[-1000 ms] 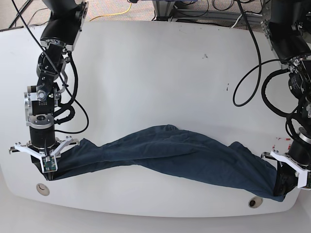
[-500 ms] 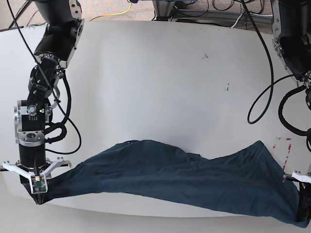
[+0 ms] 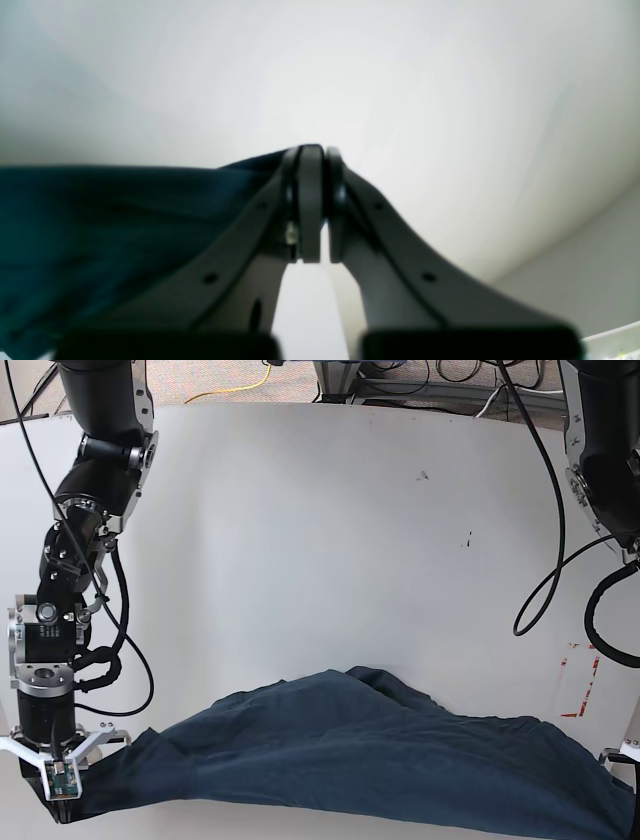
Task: Layout the t-shirt on the table in an organized manner, then fold the t-shirt properly
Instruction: 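Drag the stretched shirt across the table with both grippers, then lay it flat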
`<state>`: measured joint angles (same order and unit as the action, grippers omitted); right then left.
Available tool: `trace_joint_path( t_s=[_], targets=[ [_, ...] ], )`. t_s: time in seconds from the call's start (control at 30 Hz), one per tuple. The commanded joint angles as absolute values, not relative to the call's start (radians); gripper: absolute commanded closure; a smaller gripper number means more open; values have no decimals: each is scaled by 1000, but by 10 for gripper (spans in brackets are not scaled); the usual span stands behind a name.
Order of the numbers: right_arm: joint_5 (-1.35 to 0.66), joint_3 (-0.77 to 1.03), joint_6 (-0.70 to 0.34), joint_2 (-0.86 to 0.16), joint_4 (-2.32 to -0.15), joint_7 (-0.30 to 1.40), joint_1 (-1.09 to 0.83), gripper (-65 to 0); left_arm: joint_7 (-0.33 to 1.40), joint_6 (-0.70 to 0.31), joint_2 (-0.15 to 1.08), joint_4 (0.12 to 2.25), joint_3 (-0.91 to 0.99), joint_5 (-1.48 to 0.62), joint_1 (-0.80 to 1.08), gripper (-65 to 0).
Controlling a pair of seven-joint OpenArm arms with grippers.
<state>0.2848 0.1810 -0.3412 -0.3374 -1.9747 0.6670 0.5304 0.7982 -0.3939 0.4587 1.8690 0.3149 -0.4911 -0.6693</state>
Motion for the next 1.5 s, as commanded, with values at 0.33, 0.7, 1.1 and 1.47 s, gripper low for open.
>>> trace_joint_path(
  t_s=[0.33, 0.7, 1.1, 1.47],
  targets=[
    [291, 163, -328, -361, -1971, 651, 680, 0, 799, -386, 472, 1879, 308, -498, -846, -4],
    [291, 162, -357, -361, -1894, 651, 769, 0, 800, -383, 464, 1825, 231, -495, -974, -4],
    [295, 148, -390, -383, -1796, 651, 866, 0, 800, -381, 427, 1758, 205, -493, -1067, -4],
    [294, 139, -390, -404, -1840, 651, 736, 0, 809, -383, 407, 1755, 213, -498, -1006, -4]
  ],
)
